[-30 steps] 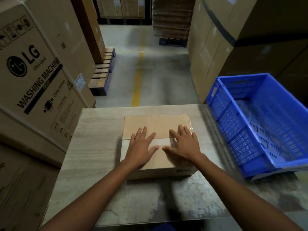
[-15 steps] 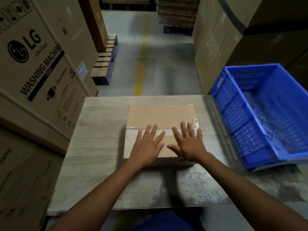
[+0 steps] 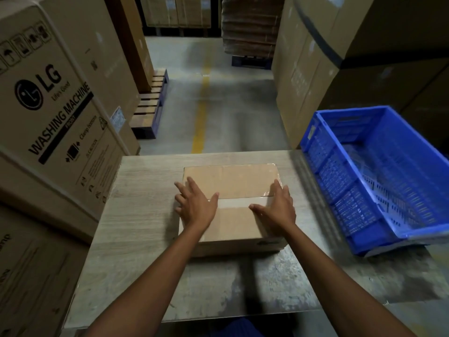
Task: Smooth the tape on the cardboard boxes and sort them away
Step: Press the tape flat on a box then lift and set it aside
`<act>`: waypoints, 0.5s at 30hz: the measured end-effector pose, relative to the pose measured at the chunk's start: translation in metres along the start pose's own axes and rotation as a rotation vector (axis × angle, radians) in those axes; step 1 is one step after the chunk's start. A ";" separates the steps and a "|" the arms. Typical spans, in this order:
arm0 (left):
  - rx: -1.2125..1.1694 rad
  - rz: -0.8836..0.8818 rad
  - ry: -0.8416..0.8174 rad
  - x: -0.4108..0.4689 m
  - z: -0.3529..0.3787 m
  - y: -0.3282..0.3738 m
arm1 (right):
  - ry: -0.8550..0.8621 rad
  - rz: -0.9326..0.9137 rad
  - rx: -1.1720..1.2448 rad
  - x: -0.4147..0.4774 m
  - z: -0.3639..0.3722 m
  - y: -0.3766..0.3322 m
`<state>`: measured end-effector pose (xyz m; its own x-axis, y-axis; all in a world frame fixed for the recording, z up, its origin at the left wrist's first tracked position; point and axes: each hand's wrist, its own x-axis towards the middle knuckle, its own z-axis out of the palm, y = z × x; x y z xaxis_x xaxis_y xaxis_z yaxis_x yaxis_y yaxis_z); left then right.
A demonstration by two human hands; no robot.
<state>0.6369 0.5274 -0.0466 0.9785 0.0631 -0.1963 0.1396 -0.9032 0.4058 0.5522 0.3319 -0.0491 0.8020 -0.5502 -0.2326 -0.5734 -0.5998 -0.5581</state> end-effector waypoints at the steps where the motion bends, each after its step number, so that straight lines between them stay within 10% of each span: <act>1: -0.032 -0.023 -0.005 0.003 -0.001 -0.001 | 0.012 -0.001 0.012 -0.001 0.001 0.001; 15: -0.551 -0.104 0.116 0.016 -0.037 0.003 | 0.152 0.160 0.715 0.016 -0.029 -0.025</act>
<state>0.6589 0.5417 -0.0157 0.9612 0.2146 -0.1734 0.2644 -0.5368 0.8012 0.5745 0.3217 -0.0159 0.6563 -0.7045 -0.2701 -0.3905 -0.0108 -0.9206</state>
